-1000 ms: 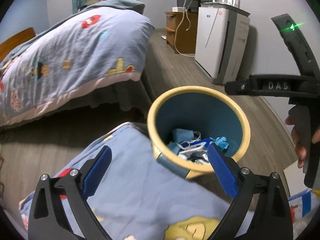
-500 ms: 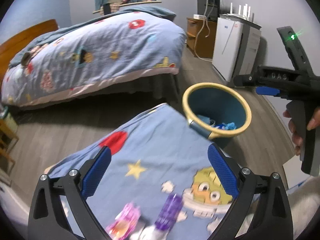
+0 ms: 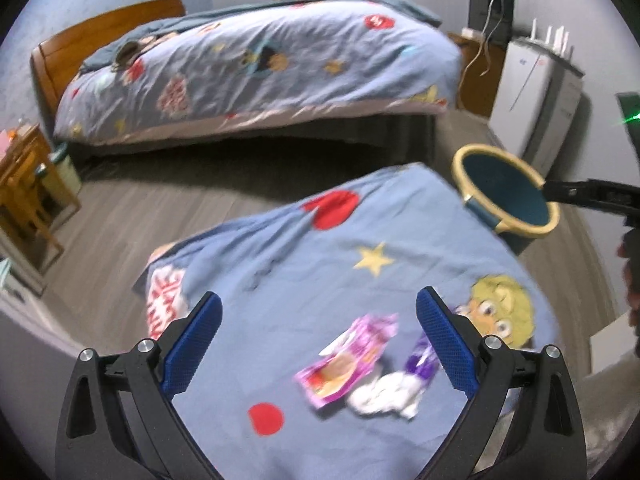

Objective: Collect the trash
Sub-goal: 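Grasp pink candy wrapper with left tool while right tool grasps purple bottle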

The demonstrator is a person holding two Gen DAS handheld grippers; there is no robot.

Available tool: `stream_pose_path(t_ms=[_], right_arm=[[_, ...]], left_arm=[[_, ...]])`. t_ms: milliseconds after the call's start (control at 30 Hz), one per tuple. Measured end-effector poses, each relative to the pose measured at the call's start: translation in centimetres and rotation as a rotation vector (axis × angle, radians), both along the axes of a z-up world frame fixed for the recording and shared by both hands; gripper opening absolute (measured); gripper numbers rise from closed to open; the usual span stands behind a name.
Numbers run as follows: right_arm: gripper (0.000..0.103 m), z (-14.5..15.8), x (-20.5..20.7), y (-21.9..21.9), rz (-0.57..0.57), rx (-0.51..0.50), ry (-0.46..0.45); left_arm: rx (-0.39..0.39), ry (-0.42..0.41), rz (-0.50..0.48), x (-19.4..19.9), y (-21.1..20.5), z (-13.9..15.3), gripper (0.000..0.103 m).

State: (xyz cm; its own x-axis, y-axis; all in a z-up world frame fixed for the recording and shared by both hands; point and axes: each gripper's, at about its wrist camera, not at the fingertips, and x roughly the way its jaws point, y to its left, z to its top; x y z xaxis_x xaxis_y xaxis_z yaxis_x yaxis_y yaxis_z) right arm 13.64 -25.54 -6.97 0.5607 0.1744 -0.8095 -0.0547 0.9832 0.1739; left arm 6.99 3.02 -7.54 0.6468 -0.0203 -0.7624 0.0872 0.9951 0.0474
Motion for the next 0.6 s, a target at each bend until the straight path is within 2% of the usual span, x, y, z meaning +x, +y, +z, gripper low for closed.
stream_pose_path(t_ms=[167,333,500,600], right_arm=[[0.097,-2.2,-0.7,2.2,0.016,-0.010,0.060],[0.097,-4.3,-1.4,5.0,0.045,-0.052,0.100],[0.097,-6.5,-1.4,7.2,0.070,-0.053,0.155],[0.097,-7.7,-1.1,8.1,0.075,-0.036,0.195]], left_arm=[[0.018,0.039,0.011,0.3,1.4,-1.4,0.096],[0.007,0.118,0.037,0.9,2.6,-3.7,0.096],[0.070,0.160,0.034,1.0,3.1,-5.4,0.096],[0.072,0.175,0.041,1.1,3.7,-5.9,0.096]])
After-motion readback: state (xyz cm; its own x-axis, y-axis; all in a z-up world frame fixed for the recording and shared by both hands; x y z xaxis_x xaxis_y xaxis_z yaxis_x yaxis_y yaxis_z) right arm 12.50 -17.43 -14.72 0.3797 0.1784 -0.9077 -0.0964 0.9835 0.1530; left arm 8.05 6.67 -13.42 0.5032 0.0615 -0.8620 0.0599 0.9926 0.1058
